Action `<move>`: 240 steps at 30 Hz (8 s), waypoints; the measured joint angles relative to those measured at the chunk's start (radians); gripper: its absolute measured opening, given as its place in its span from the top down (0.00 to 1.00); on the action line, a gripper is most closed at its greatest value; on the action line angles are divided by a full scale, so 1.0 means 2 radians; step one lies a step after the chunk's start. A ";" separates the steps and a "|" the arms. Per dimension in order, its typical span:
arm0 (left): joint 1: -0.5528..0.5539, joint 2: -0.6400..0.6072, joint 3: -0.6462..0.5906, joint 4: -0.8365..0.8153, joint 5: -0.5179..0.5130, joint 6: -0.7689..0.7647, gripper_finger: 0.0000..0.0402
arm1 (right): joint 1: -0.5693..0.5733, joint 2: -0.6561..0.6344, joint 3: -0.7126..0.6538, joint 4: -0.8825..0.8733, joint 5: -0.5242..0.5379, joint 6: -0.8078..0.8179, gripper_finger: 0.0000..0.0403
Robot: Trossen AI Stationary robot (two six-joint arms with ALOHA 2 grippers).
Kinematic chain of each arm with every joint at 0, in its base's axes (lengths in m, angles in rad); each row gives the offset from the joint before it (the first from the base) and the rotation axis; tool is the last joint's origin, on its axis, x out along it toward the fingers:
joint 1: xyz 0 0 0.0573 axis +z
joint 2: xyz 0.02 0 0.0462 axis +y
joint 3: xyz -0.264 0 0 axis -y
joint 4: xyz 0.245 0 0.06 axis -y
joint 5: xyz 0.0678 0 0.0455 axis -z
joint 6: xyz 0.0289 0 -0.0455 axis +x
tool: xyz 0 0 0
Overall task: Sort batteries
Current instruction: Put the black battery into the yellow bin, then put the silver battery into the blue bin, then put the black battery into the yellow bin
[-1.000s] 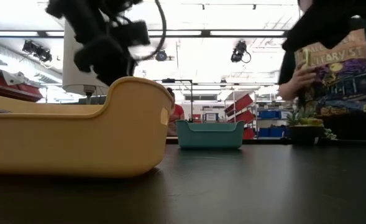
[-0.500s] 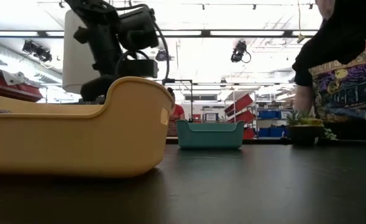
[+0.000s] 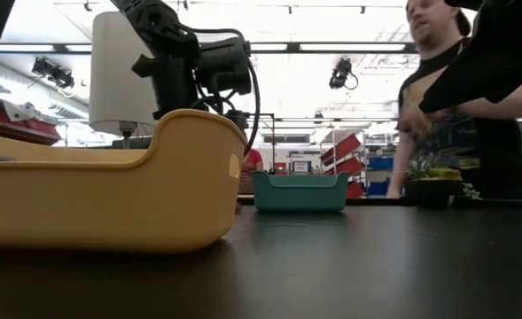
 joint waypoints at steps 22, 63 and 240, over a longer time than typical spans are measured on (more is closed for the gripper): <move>-0.038 -0.072 0.056 -0.082 0.004 -0.095 0.88 | 0.000 0.000 0.000 0.010 0.000 -0.006 0.77; -0.305 -0.090 0.073 -0.017 -0.161 -0.380 0.59 | -0.052 -0.054 0.001 -0.146 -0.137 0.056 0.77; -0.003 -0.226 -0.095 0.080 -0.045 -0.264 0.60 | -0.101 -0.018 -0.072 0.464 -0.026 -0.449 0.79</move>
